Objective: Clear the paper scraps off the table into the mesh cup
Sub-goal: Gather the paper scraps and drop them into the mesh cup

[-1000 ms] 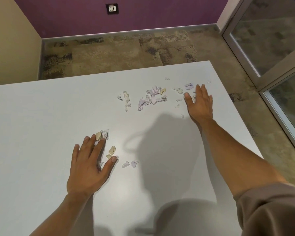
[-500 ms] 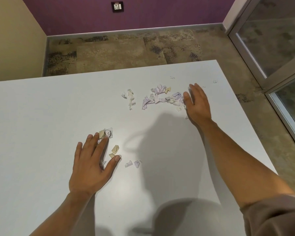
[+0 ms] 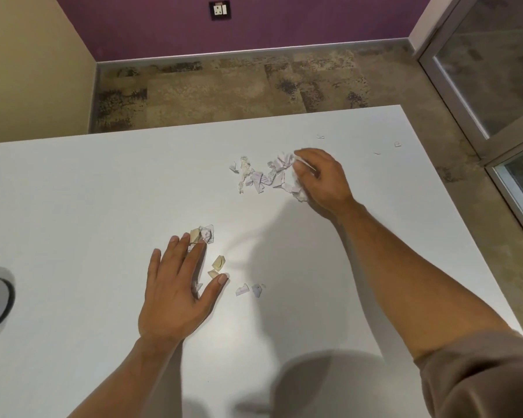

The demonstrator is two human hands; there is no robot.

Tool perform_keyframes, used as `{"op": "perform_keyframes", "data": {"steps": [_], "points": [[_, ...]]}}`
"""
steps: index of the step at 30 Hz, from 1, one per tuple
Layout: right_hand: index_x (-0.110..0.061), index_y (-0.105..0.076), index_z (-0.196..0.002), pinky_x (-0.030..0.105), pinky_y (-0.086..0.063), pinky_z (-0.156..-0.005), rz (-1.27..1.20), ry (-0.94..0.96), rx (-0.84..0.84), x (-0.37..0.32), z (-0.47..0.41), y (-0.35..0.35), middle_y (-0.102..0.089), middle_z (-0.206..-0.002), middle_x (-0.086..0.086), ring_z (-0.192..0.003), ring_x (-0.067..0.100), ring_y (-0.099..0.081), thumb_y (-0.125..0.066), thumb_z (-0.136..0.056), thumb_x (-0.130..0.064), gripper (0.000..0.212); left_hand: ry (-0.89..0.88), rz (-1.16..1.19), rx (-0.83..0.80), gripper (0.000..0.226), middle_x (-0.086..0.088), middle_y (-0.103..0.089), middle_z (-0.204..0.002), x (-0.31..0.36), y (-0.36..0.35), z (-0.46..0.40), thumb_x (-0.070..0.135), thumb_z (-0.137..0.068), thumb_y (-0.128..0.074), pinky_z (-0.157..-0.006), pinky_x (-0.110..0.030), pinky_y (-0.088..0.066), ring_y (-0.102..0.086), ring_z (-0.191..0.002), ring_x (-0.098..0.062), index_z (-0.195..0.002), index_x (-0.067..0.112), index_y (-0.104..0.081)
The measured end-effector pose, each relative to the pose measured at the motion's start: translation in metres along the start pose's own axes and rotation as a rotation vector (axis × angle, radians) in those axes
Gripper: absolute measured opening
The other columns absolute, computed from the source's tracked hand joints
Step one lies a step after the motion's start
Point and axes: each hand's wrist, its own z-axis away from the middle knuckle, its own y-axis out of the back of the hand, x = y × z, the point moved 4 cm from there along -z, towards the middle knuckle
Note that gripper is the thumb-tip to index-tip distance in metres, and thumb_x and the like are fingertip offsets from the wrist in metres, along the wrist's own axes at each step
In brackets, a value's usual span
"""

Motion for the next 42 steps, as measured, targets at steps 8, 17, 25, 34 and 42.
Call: {"op": "perform_keyframes", "data": {"steps": [8, 17, 25, 34, 42], "points": [[-0.023, -0.038, -0.147, 0.032, -0.002, -0.121, 0.255, 0.134, -0.503, -0.047, -0.002, -0.054, -0.027, -0.158, -0.003, -0.147, 0.007, -0.016, -0.043, -0.099, -0.045, 0.053, 0.009, 0.004, 0.000, 0.068, 0.001, -0.034, -0.155, -0.003, -0.002, 0.001, 0.071, -0.087, -0.041, -0.120, -0.046, -0.014, -0.022, -0.148, -0.019, -0.141, 0.030, -0.043], [-0.018, -0.037, -0.147, 0.036, -0.023, -0.118, 0.209, 0.087, -0.328, -0.068, -0.002, -0.061, -0.035, -0.155, 0.000, -0.142, 0.012, -0.029, -0.037, -0.100, -0.049, 0.057, 0.003, 0.009, 0.003, 0.066, 0.000, -0.034, -0.153, -0.001, 0.000, 0.000, 0.070, -0.087, -0.043, -0.119, -0.048, -0.017, -0.025, -0.146, -0.021, -0.139, 0.028, -0.042], [-0.023, -0.023, -0.152, 0.037, 0.003, -0.121, 0.454, 0.263, -0.590, -0.077, 0.012, -0.106, -0.016, -0.161, -0.007, -0.148, 0.008, -0.006, -0.025, -0.101, -0.051, 0.058, 0.024, 0.002, -0.025, 0.072, 0.000, -0.034, -0.154, 0.002, 0.003, 0.000, 0.069, -0.087, -0.041, -0.120, -0.047, -0.014, -0.025, -0.146, -0.021, -0.141, 0.022, -0.043], [-0.018, -0.055, -0.134, 0.033, -0.018, -0.119, 0.088, 0.157, -0.214, -0.068, 0.034, -0.027, -0.049, -0.145, -0.001, -0.142, 0.008, -0.030, -0.038, -0.100, -0.039, 0.044, 0.010, -0.003, -0.006, 0.070, -0.001, -0.036, -0.152, 0.002, 0.002, -0.001, 0.069, -0.086, -0.044, -0.119, -0.046, -0.016, -0.027, -0.145, -0.021, -0.138, 0.022, -0.045], [-0.017, -0.028, -0.151, 0.028, -0.002, -0.121, 0.384, -0.101, -0.164, 0.007, 0.090, 0.012, -0.026, -0.158, 0.000, -0.148, 0.009, -0.013, -0.018, -0.098, -0.059, 0.068, 0.019, -0.019, -0.021, 0.072, -0.001, -0.038, -0.151, 0.005, 0.003, 0.000, 0.070, -0.087, -0.041, -0.119, -0.045, -0.015, -0.027, -0.145, -0.021, -0.138, 0.020, -0.046]]}}
